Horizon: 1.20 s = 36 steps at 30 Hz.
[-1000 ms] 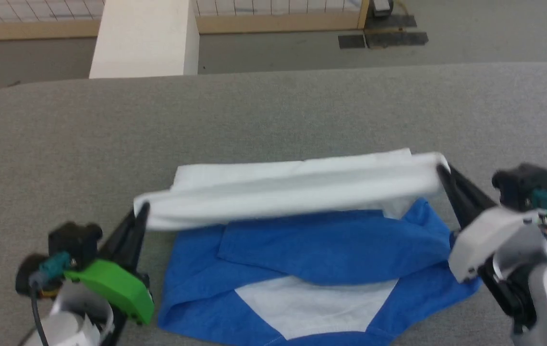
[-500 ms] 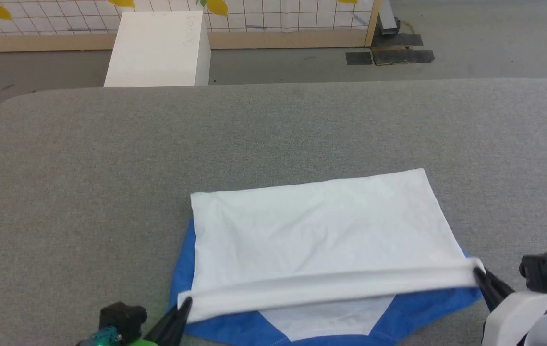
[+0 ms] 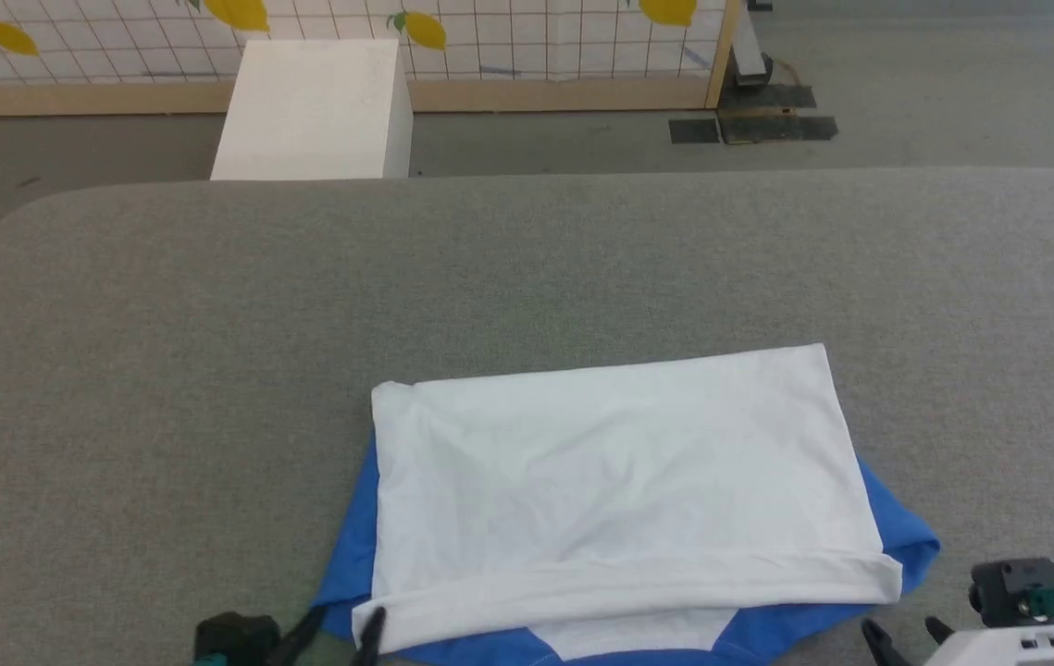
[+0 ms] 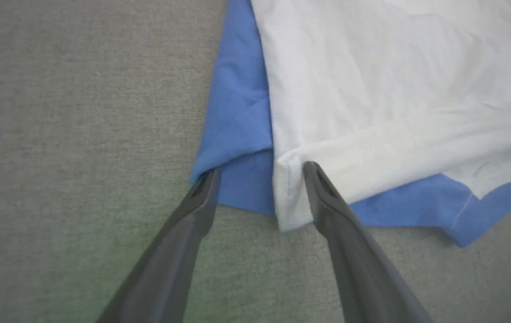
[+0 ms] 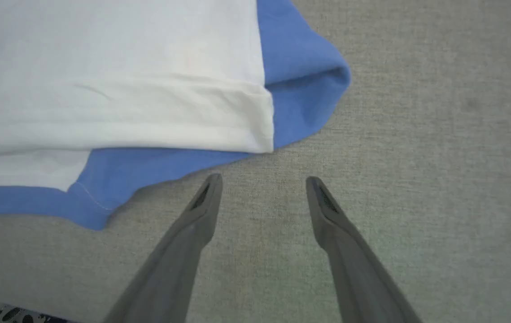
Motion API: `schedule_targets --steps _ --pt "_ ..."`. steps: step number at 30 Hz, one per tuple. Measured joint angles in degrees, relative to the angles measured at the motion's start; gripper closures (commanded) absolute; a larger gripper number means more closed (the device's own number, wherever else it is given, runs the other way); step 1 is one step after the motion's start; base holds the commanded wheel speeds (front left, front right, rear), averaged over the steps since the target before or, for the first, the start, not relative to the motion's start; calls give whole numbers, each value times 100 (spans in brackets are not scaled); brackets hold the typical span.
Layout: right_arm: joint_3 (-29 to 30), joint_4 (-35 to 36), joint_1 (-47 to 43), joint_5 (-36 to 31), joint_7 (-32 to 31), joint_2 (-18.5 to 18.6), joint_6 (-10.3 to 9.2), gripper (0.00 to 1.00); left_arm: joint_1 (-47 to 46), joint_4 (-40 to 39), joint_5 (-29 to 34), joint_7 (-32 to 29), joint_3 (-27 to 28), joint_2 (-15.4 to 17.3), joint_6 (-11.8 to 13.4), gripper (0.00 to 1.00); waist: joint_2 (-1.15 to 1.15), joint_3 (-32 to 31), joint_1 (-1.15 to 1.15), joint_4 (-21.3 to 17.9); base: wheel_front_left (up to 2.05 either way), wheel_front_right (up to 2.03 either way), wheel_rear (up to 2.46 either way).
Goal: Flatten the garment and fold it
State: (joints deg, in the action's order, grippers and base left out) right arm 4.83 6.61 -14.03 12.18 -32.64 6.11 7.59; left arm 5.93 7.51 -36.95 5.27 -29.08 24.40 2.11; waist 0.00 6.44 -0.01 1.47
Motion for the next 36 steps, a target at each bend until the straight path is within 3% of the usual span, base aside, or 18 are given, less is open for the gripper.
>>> schedule_targets --steps 5,10,17,25,36 --pt "425 236 -267 27 15 -183 -1 0 161 -182 -56 453 365 56 226 0 0 -209 0 56 0 0 0" --pt "879 488 -89 186 901 -296 -2 0 163 -423 62 813 760 76 490 0 0 -387 0 118 0 0 0" --pt "918 -105 489 361 1662 -310 -2 0 -266 -528 747 923 1189 -135 654 0 0 -554 0 216 0 0 0" --pt "788 -1459 1310 210 1407 -315 -2 0 -692 -323 1193 946 1619 -620 499 0 0 -651 0 234 0 0 0" --pt "840 -3362 2493 -129 840 -320 -2 0 -1041 337 1435 946 1744 -972 192 0 0 -671 1 222 0 0 0"
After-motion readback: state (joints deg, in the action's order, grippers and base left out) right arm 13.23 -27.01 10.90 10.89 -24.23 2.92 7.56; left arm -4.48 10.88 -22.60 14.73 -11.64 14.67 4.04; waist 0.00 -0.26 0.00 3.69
